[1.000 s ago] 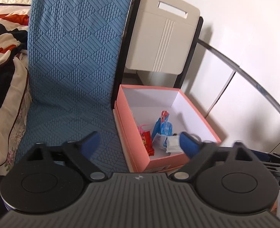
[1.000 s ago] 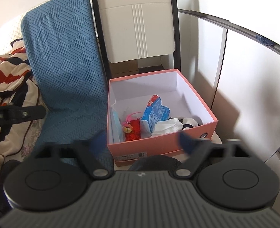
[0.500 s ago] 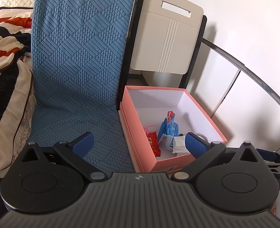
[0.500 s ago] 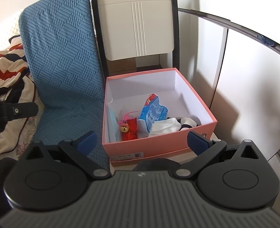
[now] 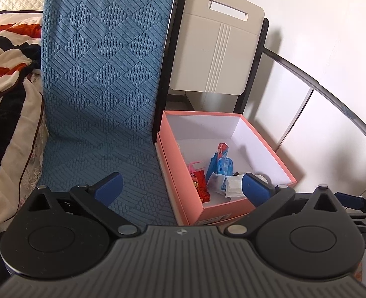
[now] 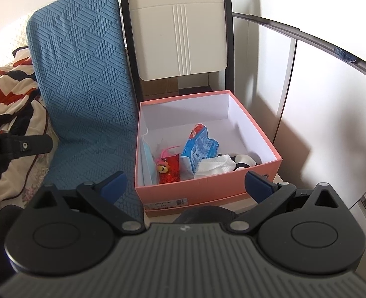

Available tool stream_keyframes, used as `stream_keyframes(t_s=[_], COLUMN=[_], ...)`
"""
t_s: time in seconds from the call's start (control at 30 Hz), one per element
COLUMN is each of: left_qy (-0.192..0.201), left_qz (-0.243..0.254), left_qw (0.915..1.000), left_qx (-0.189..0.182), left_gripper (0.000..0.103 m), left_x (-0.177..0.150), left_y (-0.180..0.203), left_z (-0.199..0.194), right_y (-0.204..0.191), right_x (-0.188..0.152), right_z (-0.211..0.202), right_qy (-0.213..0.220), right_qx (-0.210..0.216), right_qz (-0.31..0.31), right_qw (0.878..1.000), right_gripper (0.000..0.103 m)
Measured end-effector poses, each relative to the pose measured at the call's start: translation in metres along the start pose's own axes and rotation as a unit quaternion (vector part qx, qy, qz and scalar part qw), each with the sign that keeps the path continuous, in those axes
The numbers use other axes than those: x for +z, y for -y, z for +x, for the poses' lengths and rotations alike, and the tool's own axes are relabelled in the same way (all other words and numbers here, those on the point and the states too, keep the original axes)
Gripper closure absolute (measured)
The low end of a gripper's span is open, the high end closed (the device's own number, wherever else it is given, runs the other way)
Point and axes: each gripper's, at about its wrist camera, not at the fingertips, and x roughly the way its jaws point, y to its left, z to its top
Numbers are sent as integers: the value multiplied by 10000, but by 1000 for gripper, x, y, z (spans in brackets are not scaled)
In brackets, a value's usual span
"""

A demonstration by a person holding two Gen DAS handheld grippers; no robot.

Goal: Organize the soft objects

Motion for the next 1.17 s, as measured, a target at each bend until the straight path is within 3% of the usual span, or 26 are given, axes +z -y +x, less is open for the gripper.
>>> stream_keyframes(t_s=[1.17], left_qy=[-34], left_qz=[-13], left_qw=[9999], left_qx=[110], left_gripper=[0], left_x=[-3], left_y=[2], left_z=[1], right_y=[0], right_x=[-6], right_z=[1], right_qy=[-75], right_qx=[-18], right_qz=[74], right_qw=[9999], right_gripper=[0])
